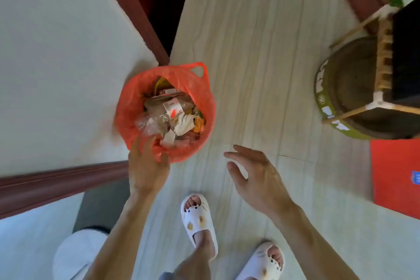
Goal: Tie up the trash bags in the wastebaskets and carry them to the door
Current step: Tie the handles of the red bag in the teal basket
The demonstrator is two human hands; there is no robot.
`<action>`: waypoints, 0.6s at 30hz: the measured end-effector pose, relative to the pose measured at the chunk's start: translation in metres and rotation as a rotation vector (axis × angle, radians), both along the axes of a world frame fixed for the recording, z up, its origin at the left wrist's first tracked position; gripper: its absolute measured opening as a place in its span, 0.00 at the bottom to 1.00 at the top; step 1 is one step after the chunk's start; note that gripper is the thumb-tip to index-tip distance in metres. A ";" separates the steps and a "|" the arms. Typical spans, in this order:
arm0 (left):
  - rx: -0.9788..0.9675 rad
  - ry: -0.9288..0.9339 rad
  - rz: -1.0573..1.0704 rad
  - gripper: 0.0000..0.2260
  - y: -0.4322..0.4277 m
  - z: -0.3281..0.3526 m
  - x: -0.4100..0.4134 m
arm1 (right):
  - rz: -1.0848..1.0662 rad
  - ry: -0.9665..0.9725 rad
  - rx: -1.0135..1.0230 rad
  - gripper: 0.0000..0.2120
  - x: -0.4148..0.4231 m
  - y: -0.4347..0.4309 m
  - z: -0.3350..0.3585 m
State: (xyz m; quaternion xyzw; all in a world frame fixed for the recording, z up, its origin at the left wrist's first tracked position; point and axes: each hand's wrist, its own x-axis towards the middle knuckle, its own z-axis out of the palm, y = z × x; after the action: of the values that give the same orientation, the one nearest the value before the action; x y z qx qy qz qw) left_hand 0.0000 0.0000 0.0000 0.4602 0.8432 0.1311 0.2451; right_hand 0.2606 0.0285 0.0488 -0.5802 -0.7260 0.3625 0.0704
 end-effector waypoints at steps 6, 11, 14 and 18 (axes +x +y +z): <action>0.178 0.077 0.308 0.42 0.001 -0.084 -0.028 | -0.106 0.136 -0.101 0.22 -0.051 0.053 -0.109; 0.364 -0.184 0.423 0.43 0.000 -0.123 -0.046 | -0.360 0.406 -0.071 0.26 -0.099 0.081 -0.166; 0.410 -0.227 0.390 0.41 0.001 -0.133 -0.056 | -0.480 0.582 -0.111 0.16 -0.115 0.076 -0.184; 0.395 -0.300 0.297 0.44 0.005 -0.142 -0.080 | -0.452 0.509 -0.153 0.12 -0.106 0.066 -0.179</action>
State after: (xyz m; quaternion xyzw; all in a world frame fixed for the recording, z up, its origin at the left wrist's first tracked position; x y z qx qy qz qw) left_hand -0.0798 0.0047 -0.1423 0.3460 0.8137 0.3940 0.2508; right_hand 0.1548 0.0947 -0.1305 -0.6210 -0.5091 0.5240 0.2839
